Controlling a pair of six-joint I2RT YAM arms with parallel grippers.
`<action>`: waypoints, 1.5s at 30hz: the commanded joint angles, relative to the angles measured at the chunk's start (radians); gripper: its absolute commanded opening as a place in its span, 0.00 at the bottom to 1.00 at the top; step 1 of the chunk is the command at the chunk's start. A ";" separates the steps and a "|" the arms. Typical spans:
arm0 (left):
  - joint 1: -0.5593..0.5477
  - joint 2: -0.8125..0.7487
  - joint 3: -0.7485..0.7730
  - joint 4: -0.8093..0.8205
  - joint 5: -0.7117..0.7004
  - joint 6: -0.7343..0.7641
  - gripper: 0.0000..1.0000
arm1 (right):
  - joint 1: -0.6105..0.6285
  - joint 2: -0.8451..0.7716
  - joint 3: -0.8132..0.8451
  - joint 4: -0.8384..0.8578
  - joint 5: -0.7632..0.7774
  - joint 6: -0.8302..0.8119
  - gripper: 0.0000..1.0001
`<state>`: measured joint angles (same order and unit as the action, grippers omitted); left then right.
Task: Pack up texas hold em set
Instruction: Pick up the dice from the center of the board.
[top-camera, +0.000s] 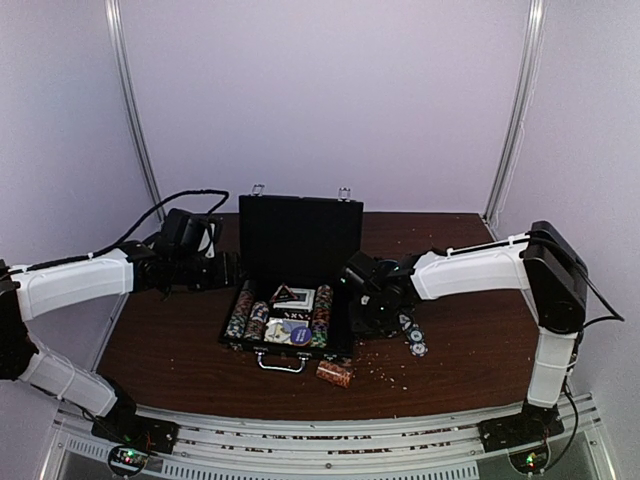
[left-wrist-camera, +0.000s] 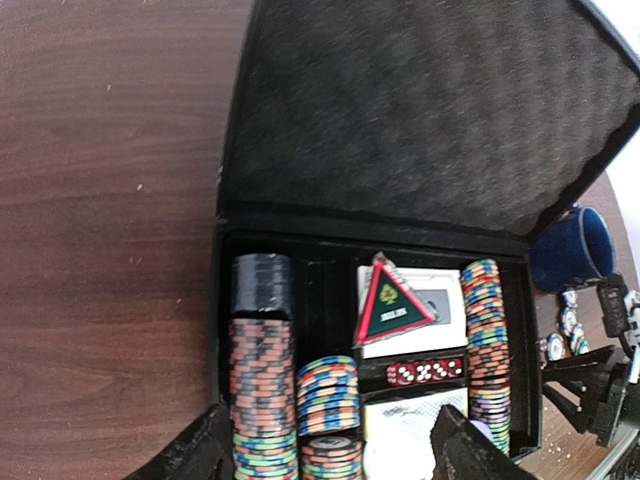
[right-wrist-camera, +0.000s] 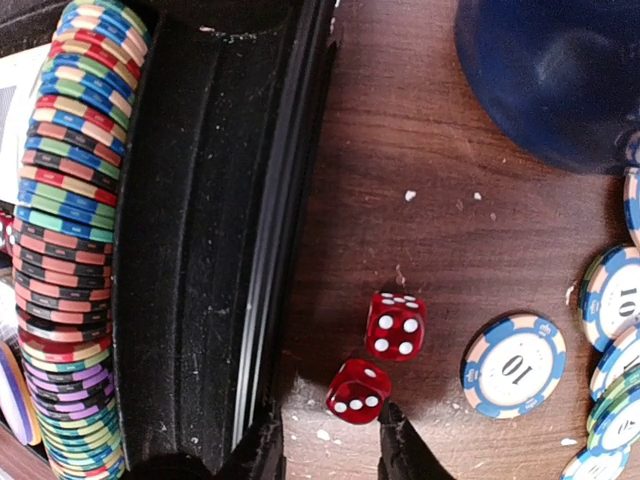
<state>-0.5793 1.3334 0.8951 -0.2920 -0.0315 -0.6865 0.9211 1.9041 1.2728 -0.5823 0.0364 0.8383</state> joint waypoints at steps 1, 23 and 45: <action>0.040 0.009 -0.033 0.011 0.050 -0.014 0.71 | 0.015 0.018 0.016 -0.002 0.035 0.011 0.30; 0.109 -0.018 -0.093 0.012 0.104 0.015 0.71 | 0.015 0.102 0.120 -0.048 0.079 0.045 0.26; 0.227 0.008 -0.206 0.043 0.395 0.145 0.74 | 0.021 -0.009 0.099 -0.091 0.139 0.096 0.00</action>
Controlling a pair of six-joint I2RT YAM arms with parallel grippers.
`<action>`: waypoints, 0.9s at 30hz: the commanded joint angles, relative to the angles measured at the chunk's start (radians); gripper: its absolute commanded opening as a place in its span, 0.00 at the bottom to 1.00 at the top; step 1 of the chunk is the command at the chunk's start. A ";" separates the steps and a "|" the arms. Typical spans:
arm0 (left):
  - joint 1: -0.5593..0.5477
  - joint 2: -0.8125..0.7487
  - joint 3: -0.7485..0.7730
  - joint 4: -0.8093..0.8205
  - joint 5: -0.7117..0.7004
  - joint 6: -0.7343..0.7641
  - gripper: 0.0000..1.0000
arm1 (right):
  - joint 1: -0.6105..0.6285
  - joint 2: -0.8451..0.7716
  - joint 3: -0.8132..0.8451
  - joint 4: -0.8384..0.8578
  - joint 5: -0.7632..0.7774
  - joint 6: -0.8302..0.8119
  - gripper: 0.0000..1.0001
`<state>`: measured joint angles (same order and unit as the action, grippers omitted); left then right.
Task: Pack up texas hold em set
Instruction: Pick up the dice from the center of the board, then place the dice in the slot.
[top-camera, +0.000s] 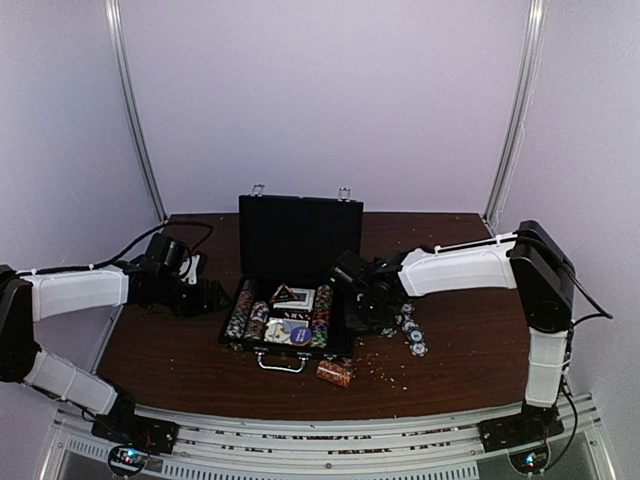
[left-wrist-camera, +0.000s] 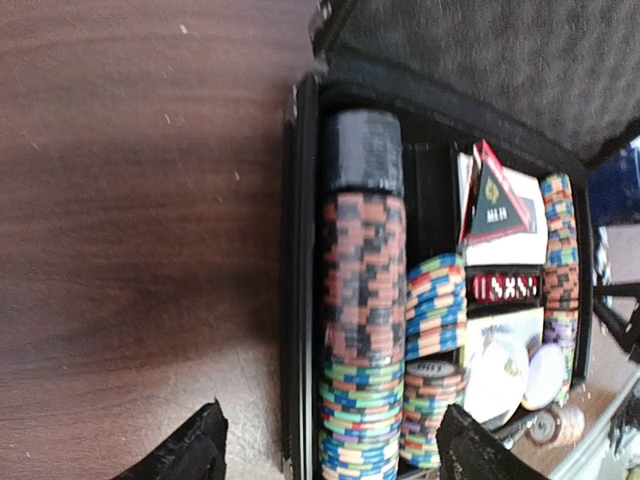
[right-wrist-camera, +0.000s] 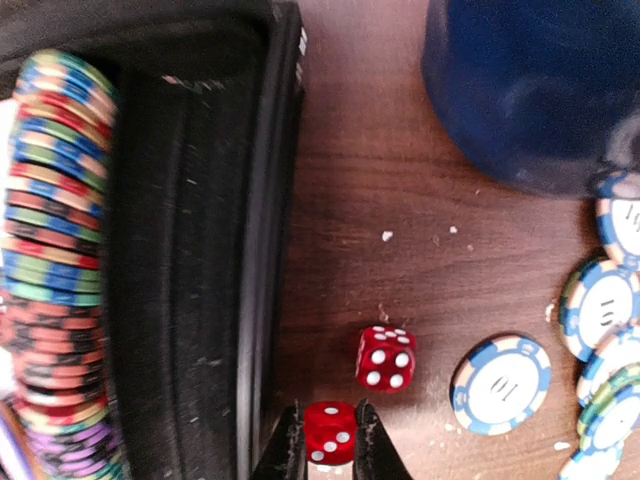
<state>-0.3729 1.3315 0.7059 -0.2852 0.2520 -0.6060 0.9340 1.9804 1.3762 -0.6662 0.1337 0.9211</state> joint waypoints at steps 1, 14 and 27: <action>0.023 0.024 -0.017 0.037 0.125 0.074 0.74 | 0.006 -0.094 -0.006 -0.007 0.043 0.014 0.00; 0.025 0.132 -0.079 0.132 0.328 0.103 0.74 | 0.031 -0.204 0.008 0.010 0.047 0.063 0.00; -0.056 0.218 -0.040 0.153 0.439 0.173 0.72 | 0.094 -0.147 0.074 0.049 0.042 0.092 0.00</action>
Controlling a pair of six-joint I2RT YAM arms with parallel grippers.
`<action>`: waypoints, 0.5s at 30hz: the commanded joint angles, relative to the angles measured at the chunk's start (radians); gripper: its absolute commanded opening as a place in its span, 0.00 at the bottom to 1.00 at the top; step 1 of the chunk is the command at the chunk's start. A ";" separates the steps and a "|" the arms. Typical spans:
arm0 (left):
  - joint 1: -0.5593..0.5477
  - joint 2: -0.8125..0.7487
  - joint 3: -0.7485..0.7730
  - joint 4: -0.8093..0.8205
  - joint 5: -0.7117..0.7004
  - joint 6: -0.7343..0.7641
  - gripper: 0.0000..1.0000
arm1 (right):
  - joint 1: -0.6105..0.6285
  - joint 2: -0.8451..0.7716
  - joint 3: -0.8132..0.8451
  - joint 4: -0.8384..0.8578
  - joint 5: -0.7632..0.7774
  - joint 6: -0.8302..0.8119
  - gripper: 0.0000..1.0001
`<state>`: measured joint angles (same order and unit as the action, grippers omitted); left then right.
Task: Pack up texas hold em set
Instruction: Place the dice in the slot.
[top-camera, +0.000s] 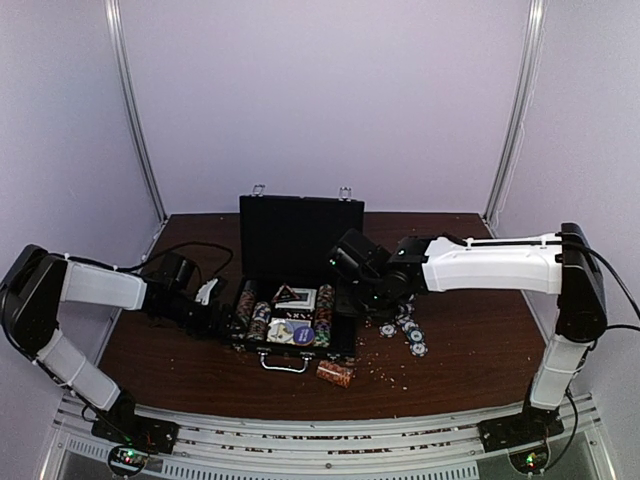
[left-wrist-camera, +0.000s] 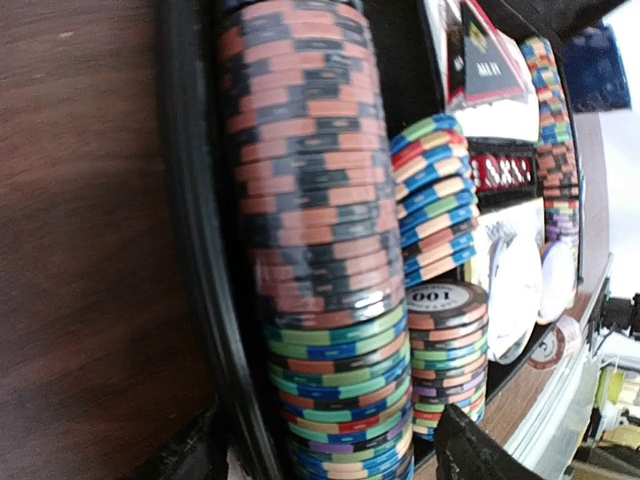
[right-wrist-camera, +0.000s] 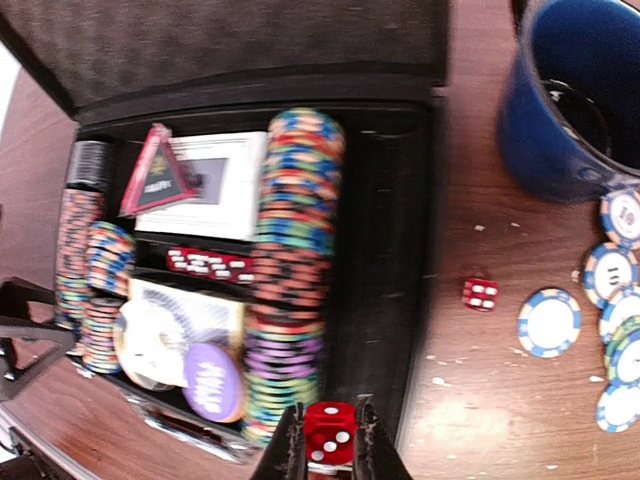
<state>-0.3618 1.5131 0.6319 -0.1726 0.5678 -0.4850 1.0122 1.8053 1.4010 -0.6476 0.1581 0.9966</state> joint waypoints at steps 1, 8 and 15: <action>-0.075 0.038 0.042 0.035 0.125 0.062 0.72 | 0.019 0.041 0.064 0.031 0.015 0.017 0.00; -0.083 0.072 0.068 0.008 0.212 0.124 0.72 | 0.045 0.152 0.194 0.028 -0.005 0.000 0.00; -0.079 -0.012 0.107 -0.097 -0.004 0.141 0.74 | 0.058 0.287 0.342 0.028 -0.012 -0.016 0.00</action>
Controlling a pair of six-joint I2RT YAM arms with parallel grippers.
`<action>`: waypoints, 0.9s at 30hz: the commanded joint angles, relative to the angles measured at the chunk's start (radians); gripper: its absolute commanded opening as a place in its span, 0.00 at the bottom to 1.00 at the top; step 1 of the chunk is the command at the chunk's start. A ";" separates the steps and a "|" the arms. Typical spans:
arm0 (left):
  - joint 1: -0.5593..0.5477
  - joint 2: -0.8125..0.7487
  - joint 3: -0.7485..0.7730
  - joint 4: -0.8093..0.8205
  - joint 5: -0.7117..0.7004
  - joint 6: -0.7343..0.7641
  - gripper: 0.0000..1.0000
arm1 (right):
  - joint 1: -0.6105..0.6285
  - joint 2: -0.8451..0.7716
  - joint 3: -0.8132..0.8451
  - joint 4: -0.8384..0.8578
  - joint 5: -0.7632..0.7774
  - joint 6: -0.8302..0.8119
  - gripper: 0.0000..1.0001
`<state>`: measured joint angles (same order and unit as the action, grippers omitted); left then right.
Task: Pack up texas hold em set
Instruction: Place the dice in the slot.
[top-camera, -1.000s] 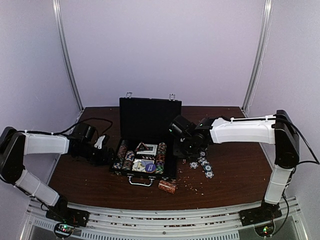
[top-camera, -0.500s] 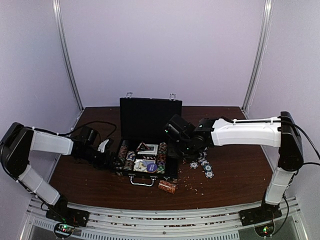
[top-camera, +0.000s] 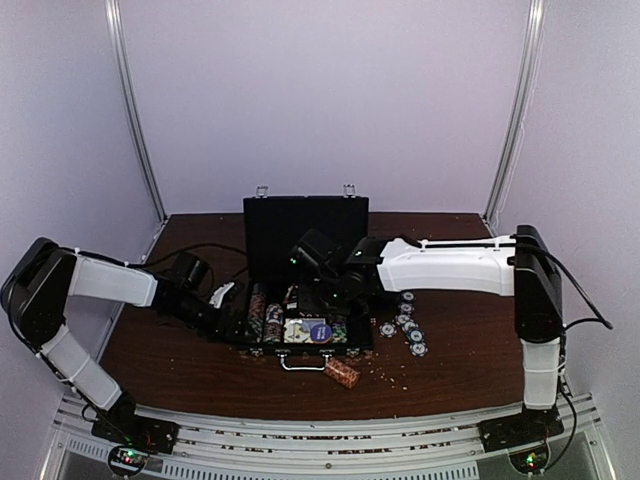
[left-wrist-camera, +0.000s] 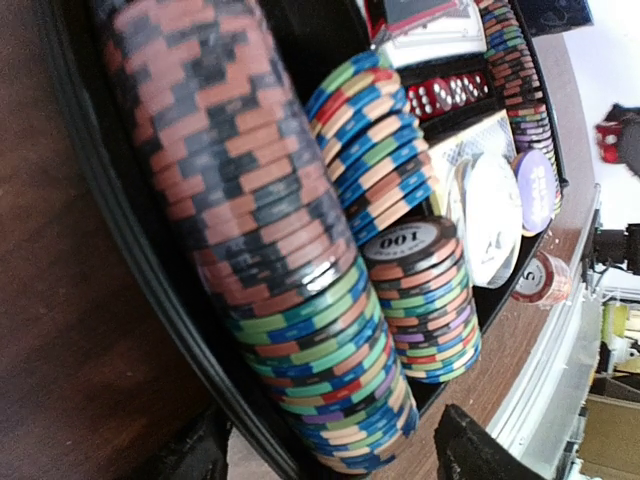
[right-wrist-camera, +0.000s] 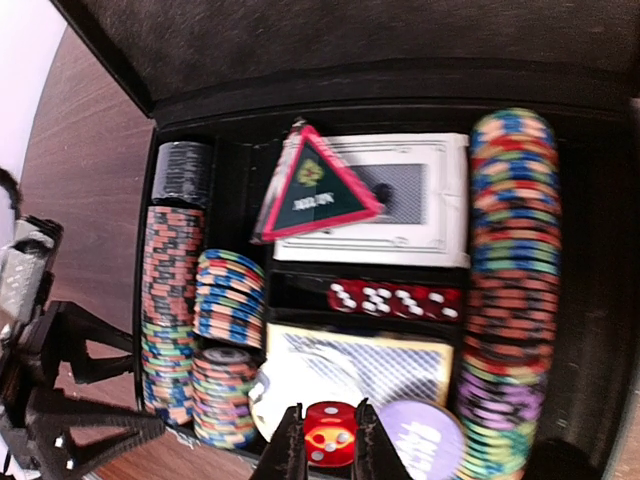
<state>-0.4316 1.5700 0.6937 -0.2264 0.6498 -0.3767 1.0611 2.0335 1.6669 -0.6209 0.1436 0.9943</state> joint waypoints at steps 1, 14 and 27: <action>-0.006 -0.088 0.049 -0.055 -0.122 0.028 0.74 | 0.009 0.078 0.096 0.002 0.003 -0.017 0.00; 0.004 -0.241 0.068 -0.102 -0.364 0.002 0.77 | 0.007 0.274 0.333 -0.099 0.000 -0.050 0.00; 0.004 -0.220 0.073 -0.094 -0.376 0.001 0.77 | -0.024 0.352 0.394 -0.129 -0.028 -0.053 0.00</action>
<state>-0.4328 1.3483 0.7444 -0.3340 0.2897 -0.3737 1.0481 2.3573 2.0083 -0.7223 0.1234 0.9489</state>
